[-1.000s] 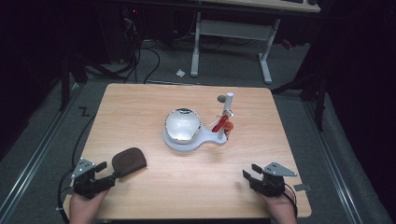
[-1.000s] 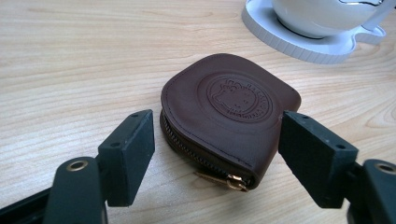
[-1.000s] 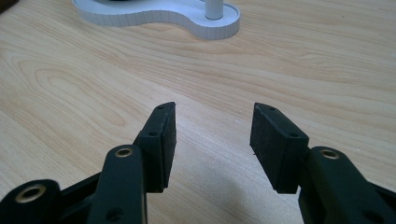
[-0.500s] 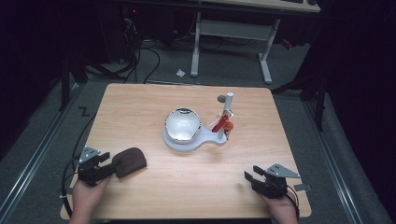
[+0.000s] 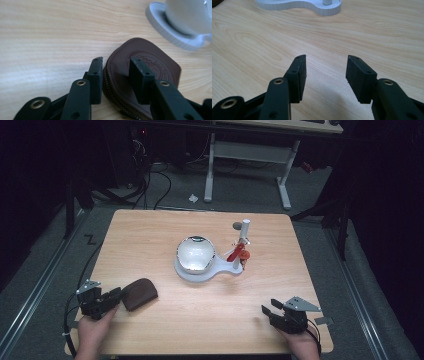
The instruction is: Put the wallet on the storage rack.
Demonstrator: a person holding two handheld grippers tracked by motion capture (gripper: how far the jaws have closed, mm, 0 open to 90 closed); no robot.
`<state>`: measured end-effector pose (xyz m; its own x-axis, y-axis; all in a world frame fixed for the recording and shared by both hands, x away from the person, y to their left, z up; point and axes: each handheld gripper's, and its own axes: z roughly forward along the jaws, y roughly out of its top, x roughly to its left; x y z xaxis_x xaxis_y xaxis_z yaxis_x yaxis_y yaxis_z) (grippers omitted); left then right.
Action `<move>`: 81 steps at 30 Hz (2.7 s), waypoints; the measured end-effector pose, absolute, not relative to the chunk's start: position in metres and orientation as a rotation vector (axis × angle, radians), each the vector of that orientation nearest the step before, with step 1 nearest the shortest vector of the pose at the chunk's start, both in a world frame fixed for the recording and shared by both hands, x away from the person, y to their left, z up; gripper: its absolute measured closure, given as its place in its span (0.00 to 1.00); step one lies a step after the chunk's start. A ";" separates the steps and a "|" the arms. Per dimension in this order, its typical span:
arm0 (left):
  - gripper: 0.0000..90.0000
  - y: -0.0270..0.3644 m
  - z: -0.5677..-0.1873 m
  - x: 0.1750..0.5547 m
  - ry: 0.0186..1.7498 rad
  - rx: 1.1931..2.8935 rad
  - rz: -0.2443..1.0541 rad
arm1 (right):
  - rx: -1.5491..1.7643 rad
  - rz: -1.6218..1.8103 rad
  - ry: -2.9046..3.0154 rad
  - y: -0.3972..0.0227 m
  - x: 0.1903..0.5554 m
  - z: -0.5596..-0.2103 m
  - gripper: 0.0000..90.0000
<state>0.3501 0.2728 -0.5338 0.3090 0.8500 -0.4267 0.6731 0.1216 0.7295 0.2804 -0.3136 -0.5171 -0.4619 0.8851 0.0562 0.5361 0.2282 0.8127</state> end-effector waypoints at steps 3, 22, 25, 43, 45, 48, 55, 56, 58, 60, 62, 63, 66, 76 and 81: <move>0.75 0.271 -0.539 0.345 1.416 1.571 0.179 | 1.312 1.120 2.088 -0.314 0.281 -0.517 0.57; 0.97 0.246 -0.526 0.320 1.287 1.681 0.348 | 1.323 1.127 2.071 -0.316 0.280 -0.516 0.57; 0.97 0.245 -0.520 0.315 1.250 1.667 0.388 | 1.326 1.127 2.070 -0.317 0.281 -0.517 0.57; 0.97 0.242 -0.499 0.300 1.159 1.602 0.557 | 1.328 1.122 2.060 -0.317 0.281 -0.517 0.58; 0.97 0.239 -0.495 0.298 1.145 1.603 0.580 | 1.327 1.125 2.057 -0.317 0.281 -0.517 0.58; 0.97 0.238 -0.491 0.297 1.138 1.586 0.588 | 1.327 1.124 2.056 -0.318 0.281 -0.517 0.58; 0.97 0.231 -0.480 0.299 1.106 1.581 0.614 | 1.335 1.127 2.050 -0.319 0.281 -0.517 0.58; 0.97 0.231 -0.480 0.299 1.106 1.581 0.614 | 1.335 1.127 2.050 -0.319 0.281 -0.517 0.58; 0.97 0.227 -0.474 0.302 1.094 1.582 0.620 | 1.338 1.129 2.048 -0.320 0.281 -0.517 0.58; 0.97 0.224 -0.470 0.305 1.083 1.580 0.620 | 1.341 1.132 2.045 -0.320 0.281 -0.517 0.58; 0.97 0.220 -0.466 0.307 1.073 1.578 0.621 | 1.341 1.133 2.044 -0.321 0.281 -0.517 0.58; 0.97 0.218 -0.463 0.308 1.066 1.582 0.621 | 1.342 1.134 2.044 -0.321 0.281 -0.517 0.59; 0.97 0.211 -0.456 0.313 1.049 1.584 0.623 | 1.343 1.136 2.042 -0.321 0.280 -0.517 0.59; 0.97 0.194 -0.439 0.328 1.014 1.589 0.633 | 1.343 1.141 2.036 -0.324 0.280 -0.516 0.59; 0.97 0.187 -0.434 0.335 1.004 1.597 0.638 | 1.342 1.143 2.035 -0.324 0.280 -0.516 0.59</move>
